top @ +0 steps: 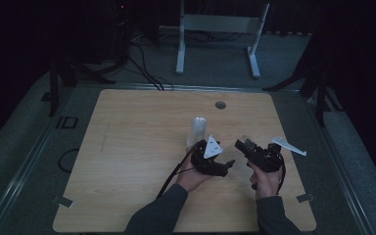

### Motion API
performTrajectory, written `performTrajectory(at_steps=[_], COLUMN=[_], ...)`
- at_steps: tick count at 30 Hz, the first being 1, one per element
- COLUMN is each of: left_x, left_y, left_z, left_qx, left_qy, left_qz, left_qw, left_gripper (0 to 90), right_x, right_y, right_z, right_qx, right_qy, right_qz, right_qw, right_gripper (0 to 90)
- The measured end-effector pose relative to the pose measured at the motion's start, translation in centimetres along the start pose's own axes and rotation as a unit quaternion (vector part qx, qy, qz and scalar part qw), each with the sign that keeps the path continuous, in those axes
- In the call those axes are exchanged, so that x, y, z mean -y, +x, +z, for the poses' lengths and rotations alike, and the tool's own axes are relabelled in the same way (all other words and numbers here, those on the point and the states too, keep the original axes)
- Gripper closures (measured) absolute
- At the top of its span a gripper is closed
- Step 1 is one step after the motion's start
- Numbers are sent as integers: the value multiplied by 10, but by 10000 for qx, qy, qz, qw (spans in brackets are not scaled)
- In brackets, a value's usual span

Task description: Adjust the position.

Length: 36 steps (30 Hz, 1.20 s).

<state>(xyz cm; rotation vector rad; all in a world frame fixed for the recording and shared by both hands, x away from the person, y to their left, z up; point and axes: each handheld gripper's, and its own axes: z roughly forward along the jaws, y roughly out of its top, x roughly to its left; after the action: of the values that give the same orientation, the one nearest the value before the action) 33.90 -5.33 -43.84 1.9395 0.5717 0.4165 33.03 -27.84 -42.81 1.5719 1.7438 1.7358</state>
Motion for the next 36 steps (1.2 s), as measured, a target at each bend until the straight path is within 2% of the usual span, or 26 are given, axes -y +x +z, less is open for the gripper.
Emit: performTrajectory(at_steps=[11,17,30,36], left_x=[-1,-2,-3,-2], left_y=[0,-1,-3,-4], left_z=[3,4,8,11], left_qx=[-25,-37,-1,51], left_qy=[108,78,68,59], left_qz=[-17,-14,53,15], left_qw=[9999,10000,10000,10000], left_gripper=[150,146,146,147], right_x=[1,1,3,3], right_y=[2,3,1,0], right_z=[2,2,4,4], right_qx=[-5,-36,-250,-339], right_qy=[46,58,57,76], right_qz=[7,14,328,447], right_qw=[10000,10000,9991,9984], right_gripper=[412,413,414,414])
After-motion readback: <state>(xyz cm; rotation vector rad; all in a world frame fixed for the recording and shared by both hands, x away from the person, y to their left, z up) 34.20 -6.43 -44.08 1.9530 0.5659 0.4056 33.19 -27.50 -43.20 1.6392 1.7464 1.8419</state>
